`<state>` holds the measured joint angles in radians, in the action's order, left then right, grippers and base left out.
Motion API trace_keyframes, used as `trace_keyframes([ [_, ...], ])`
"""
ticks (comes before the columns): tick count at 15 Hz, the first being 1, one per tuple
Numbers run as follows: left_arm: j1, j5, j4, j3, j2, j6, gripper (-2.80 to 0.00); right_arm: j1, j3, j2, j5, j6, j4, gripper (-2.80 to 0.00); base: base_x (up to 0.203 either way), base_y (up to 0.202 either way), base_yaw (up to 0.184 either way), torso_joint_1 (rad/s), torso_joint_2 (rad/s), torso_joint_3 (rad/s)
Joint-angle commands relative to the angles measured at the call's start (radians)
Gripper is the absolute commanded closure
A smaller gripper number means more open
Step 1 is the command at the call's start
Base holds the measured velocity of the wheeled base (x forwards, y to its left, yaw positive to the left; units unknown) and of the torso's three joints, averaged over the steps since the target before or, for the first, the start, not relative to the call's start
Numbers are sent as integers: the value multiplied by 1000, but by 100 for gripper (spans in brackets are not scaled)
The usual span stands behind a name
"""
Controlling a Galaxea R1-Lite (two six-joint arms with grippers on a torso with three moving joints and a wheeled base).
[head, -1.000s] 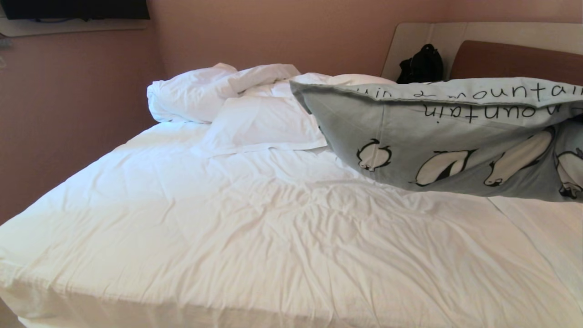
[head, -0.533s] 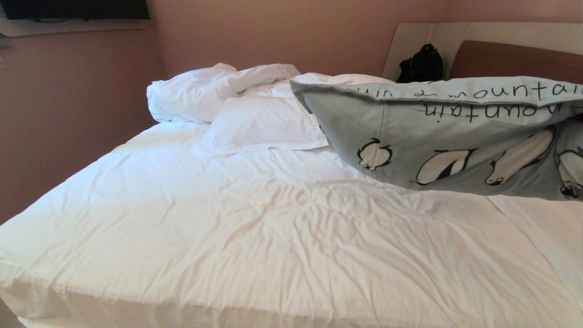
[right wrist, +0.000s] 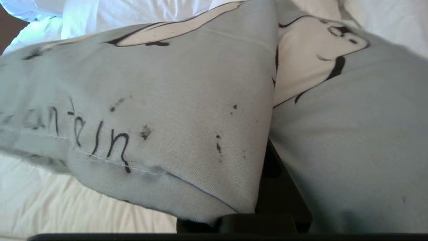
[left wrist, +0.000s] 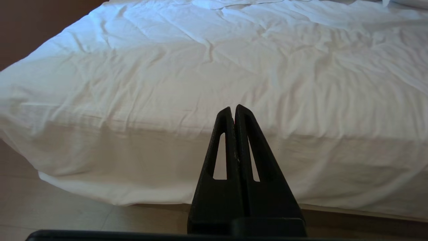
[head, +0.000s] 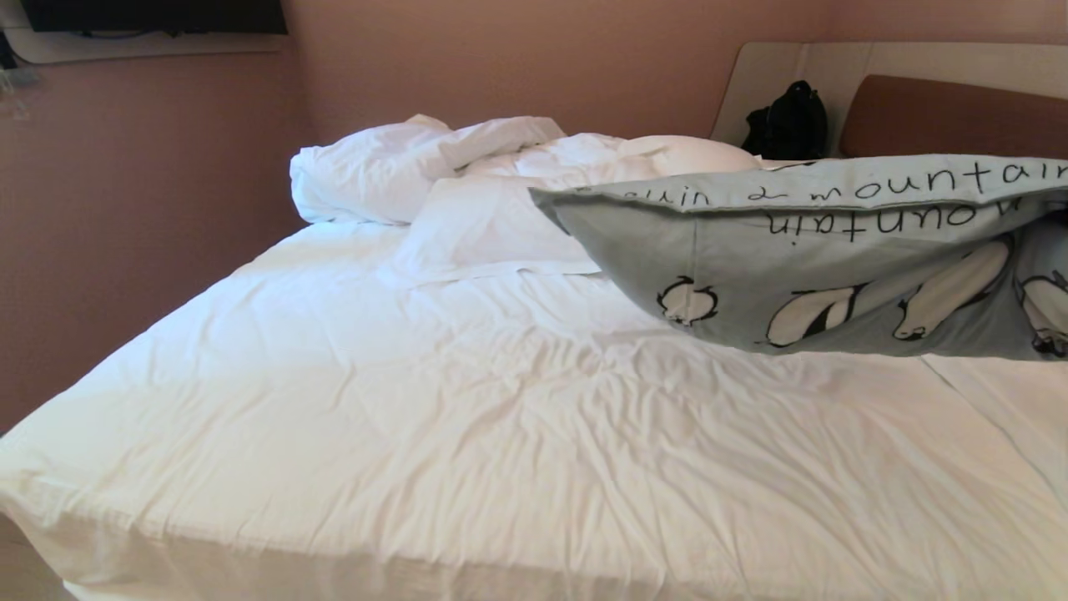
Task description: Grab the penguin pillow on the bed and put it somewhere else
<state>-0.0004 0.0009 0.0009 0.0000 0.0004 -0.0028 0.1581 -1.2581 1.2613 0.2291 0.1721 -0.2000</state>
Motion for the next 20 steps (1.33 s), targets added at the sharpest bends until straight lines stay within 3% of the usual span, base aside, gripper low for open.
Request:
trace_keyframes([
  [1, 0, 1, 1, 2, 0, 0, 0, 0, 0, 6, 1, 0, -2, 0, 0, 196, 0, 2, 2, 6],
  [7, 0, 1, 1, 2, 0, 0, 0, 0, -1, 14, -1, 0, -1, 0, 0, 150, 1, 3, -1, 2],
  [20, 0, 1, -1, 2, 0, 1, 0, 0, -4, 1, -7, 1, -1, 0, 0, 0, 0, 0, 0, 0],
])
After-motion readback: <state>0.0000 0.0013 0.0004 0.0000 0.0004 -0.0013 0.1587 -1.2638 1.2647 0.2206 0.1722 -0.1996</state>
